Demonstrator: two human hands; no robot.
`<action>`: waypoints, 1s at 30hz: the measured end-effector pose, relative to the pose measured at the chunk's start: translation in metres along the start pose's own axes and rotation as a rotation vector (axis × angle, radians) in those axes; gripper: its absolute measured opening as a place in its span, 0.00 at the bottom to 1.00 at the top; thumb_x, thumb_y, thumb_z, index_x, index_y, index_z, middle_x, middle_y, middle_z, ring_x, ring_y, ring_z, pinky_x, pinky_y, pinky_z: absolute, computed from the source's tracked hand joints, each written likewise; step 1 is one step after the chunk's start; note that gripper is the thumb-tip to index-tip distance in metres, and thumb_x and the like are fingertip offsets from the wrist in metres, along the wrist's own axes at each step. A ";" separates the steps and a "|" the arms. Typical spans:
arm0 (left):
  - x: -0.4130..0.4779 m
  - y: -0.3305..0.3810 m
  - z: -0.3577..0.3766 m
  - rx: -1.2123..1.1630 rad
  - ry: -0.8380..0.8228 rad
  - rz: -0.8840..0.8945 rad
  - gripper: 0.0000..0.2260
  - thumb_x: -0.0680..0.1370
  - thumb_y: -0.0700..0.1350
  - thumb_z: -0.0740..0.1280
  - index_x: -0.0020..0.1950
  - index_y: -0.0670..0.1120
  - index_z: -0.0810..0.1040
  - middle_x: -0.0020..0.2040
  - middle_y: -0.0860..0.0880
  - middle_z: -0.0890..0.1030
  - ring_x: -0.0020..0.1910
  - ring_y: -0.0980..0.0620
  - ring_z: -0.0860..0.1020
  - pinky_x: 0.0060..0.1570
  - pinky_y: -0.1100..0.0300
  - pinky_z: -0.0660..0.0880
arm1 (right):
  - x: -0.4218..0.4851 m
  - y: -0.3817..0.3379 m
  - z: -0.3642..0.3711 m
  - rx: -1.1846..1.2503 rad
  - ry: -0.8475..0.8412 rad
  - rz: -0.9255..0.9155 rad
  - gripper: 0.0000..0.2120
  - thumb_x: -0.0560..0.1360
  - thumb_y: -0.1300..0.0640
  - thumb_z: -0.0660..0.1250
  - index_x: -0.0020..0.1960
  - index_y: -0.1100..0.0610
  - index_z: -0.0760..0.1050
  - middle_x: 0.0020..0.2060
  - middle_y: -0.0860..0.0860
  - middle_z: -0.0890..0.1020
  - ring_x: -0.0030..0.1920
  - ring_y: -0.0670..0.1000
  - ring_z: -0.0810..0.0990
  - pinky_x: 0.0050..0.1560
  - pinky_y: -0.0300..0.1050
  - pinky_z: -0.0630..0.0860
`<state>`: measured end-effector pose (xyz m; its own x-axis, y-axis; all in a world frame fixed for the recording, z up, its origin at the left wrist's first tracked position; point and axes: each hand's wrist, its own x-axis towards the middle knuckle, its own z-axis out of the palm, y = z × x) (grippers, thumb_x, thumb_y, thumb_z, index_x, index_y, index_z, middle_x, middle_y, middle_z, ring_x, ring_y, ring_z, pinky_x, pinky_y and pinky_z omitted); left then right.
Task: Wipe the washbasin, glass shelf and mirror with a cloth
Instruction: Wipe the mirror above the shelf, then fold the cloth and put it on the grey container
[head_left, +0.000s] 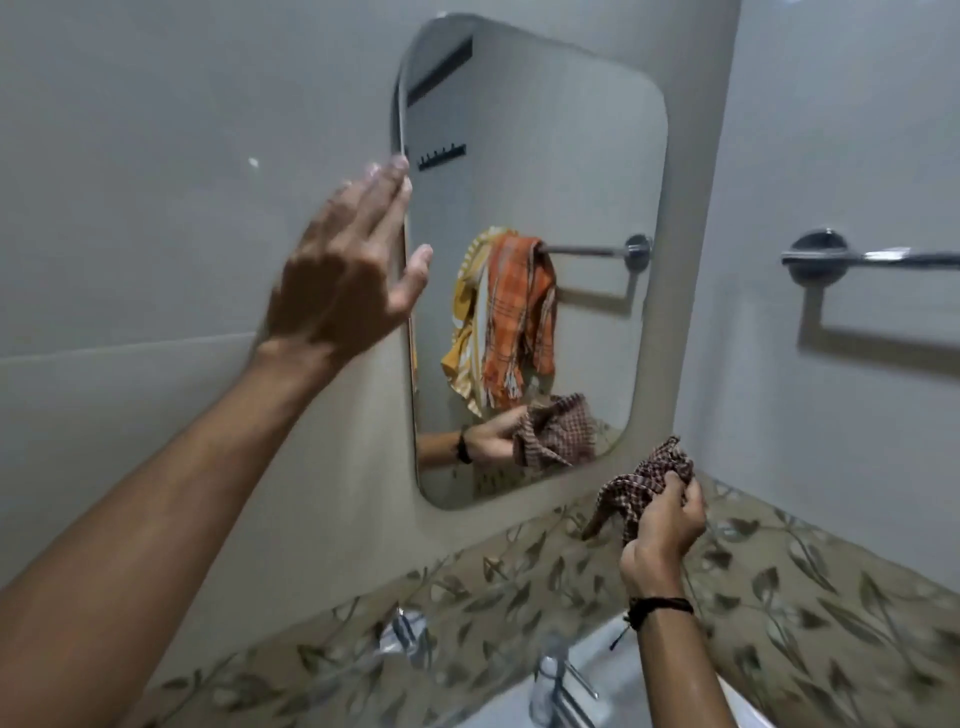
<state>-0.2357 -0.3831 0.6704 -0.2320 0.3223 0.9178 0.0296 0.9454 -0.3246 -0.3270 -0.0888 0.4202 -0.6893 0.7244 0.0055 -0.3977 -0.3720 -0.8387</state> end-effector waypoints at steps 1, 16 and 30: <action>-0.001 0.002 -0.001 -0.034 -0.011 -0.008 0.27 0.84 0.53 0.57 0.78 0.39 0.64 0.80 0.44 0.62 0.77 0.44 0.63 0.77 0.53 0.58 | -0.010 -0.001 -0.019 0.015 -0.029 0.027 0.11 0.81 0.59 0.61 0.61 0.55 0.77 0.56 0.54 0.82 0.53 0.51 0.79 0.55 0.46 0.76; -0.196 0.264 -0.010 -1.149 -0.666 -0.370 0.19 0.79 0.49 0.70 0.69 0.51 0.76 0.69 0.55 0.73 0.67 0.59 0.70 0.68 0.56 0.69 | -0.059 -0.037 -0.185 -0.214 -0.520 0.390 0.11 0.83 0.62 0.60 0.61 0.56 0.78 0.48 0.59 0.86 0.45 0.56 0.85 0.45 0.50 0.82; -0.302 0.391 -0.009 -1.870 -1.329 -1.009 0.12 0.79 0.38 0.69 0.63 0.38 0.80 0.57 0.37 0.83 0.55 0.47 0.82 0.59 0.55 0.78 | -0.031 -0.042 -0.308 -0.453 -0.754 0.433 0.18 0.74 0.71 0.70 0.61 0.57 0.81 0.59 0.53 0.84 0.58 0.52 0.83 0.54 0.42 0.79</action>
<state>-0.1451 -0.1107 0.2686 -0.8657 0.4721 -0.1665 -0.1735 0.0292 0.9844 -0.1024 0.0830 0.2878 -0.9896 -0.0415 -0.1376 0.1423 -0.1456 -0.9791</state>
